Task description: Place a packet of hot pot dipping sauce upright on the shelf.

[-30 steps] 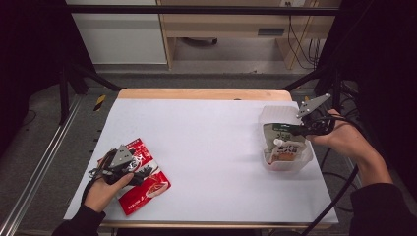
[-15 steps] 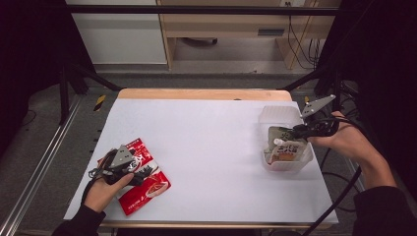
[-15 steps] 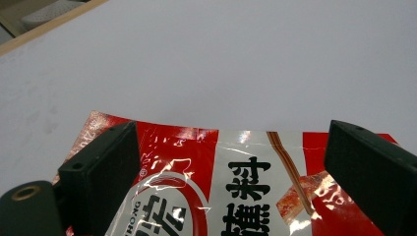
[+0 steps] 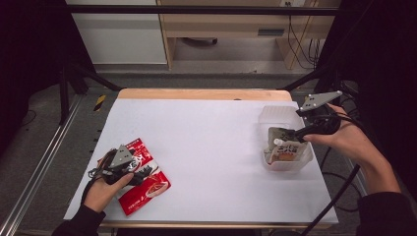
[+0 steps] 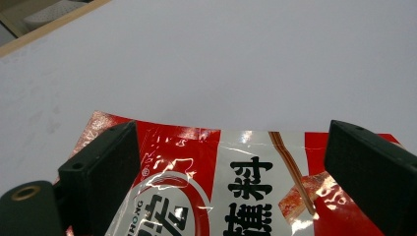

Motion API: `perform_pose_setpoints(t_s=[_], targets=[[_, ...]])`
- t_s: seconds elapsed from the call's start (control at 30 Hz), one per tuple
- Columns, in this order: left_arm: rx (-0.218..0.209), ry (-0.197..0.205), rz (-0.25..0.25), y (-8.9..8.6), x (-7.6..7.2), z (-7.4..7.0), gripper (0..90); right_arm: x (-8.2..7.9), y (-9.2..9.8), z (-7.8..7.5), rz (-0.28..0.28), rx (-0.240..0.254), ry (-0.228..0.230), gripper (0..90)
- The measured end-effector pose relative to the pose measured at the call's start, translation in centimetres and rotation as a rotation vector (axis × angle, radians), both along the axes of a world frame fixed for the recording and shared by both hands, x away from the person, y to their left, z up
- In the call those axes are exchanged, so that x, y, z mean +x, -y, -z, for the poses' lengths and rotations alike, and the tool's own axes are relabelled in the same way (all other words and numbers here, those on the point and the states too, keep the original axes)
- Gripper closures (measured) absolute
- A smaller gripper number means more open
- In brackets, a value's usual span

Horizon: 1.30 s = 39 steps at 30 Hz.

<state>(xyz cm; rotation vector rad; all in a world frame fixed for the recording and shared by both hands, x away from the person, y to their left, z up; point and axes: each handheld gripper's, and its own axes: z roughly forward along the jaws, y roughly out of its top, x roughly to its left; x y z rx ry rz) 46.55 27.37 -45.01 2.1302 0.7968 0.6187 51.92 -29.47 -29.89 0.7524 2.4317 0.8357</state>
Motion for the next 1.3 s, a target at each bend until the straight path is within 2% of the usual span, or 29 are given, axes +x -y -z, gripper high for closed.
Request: perform_pose_setpoints(t_s=[0.1, 0.27, 0.37, 0.5, 0.63, 0.7, 0.77, 1.0, 1.1, 1.23, 1.3], targets=[[0.001, 0.001, -0.003, -0.1, 0.0, 0.0, 6.8, -0.4, -0.9, -0.5, 0.001, 0.007, 0.020, 14.1], [0.005, 0.001, -0.011, -0.3, 0.1, -0.1, 6.8, -1.5, -2.7, -1.1, 0.000, 0.024, 0.066, 11.3], [0.014, -0.010, -0.020, -0.5, 0.1, -0.1, 6.4, -2.6, -4.2, -1.3, -0.005, 0.045, 0.097, 9.7], [0.024, -0.014, -0.035, -0.8, 0.2, -0.2, 6.4, -4.2, -6.6, -1.1, -0.039, 0.051, 0.126, 8.6], [0.034, -0.018, -0.048, -1.1, 0.3, -0.2, 6.3, -5.5, -9.1, -0.3, -0.079, 0.048, 0.128, 8.4], [0.051, -0.020, -0.051, -1.3, 0.4, -0.2, 6.4, -6.1, -10.3, 0.3, -0.089, 0.033, 0.121, 8.4], [0.047, -0.017, -0.061, -1.4, 0.4, -0.2, 6.5, -6.5, -11.4, 0.9, -0.105, 0.023, 0.126, 8.8], [0.036, -0.008, -0.082, -2.1, 0.5, -0.4, 6.4, -7.1, -14.4, 2.6, -0.105, -0.003, 0.122, 9.1], [0.032, 0.008, -0.094, -2.5, 0.5, -0.5, 6.4, -7.2, -15.2, 3.4, -0.077, 0.038, 0.116, 9.6], [0.028, 0.022, -0.109, -2.9, 0.6, -0.6, 6.3, -7.3, -16.2, 4.7, -0.065, 0.065, 0.117, 10.4], [0.023, 0.032, -0.129, -3.2, 0.6, -0.6, 6.3, -7.4, -16.6, 5.3, -0.053, 0.078, 0.135, 12.8]])
